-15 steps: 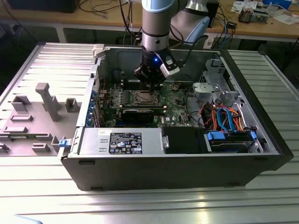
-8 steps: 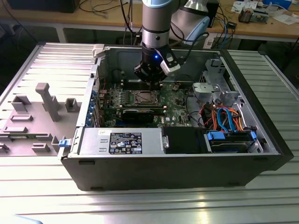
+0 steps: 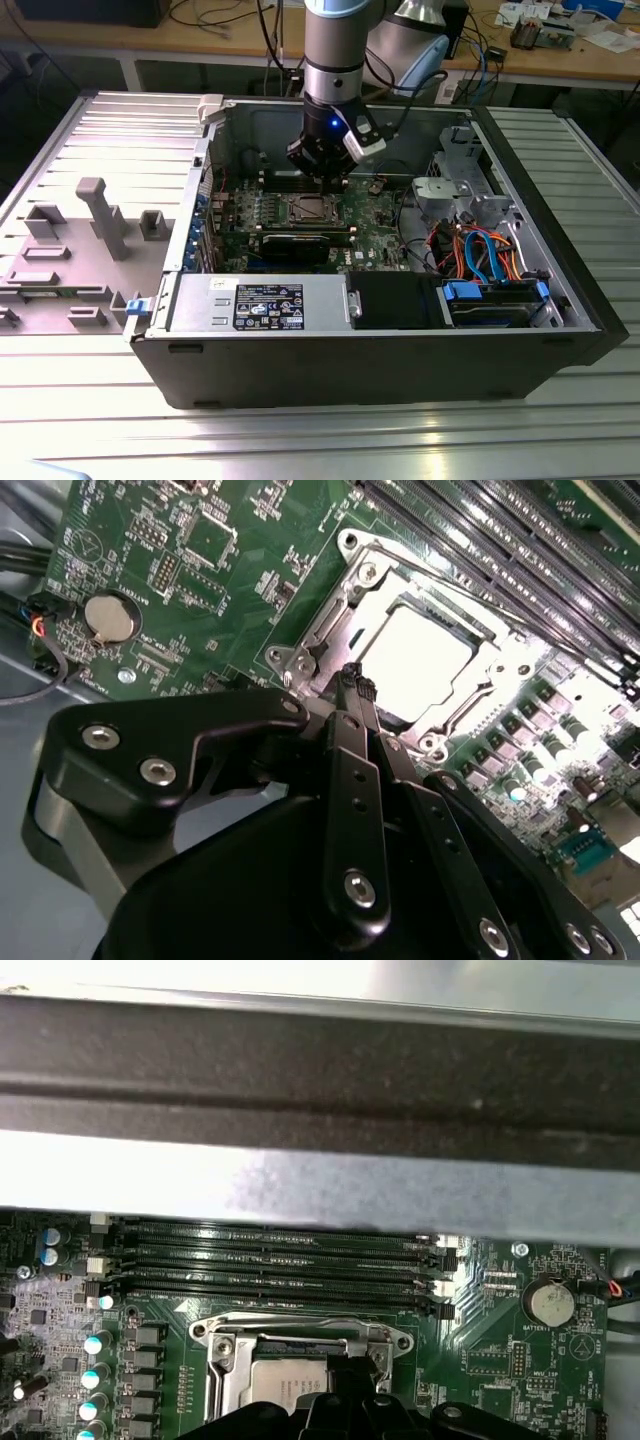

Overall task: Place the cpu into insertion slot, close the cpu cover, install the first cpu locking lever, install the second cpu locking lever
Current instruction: 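Install the second cpu locking lever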

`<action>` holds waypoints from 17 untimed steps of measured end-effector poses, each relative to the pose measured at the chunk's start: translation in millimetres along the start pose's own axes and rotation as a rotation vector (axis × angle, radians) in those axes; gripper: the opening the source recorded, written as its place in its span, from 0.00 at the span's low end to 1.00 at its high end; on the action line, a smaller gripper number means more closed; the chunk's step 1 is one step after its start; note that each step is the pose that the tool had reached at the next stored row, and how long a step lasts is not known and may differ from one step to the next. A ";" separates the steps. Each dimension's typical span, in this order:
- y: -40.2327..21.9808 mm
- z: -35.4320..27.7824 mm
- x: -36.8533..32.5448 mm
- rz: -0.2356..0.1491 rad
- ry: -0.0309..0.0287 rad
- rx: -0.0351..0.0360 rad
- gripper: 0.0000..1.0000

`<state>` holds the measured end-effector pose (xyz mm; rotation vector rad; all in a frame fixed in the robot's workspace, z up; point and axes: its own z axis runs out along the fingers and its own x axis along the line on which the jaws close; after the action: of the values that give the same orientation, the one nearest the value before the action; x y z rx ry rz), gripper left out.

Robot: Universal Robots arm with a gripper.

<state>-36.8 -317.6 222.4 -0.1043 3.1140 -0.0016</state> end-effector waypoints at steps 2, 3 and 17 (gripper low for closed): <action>-8.1 0.0 0.5 0.000 0.0000 0.0001 0.11; -8.2 0.0 0.5 0.000 0.0000 0.0000 0.11; -14.4 0.0 0.9 0.000 0.0000 0.0001 0.11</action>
<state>-36.8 -332.0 222.4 -0.1044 3.1140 -0.0017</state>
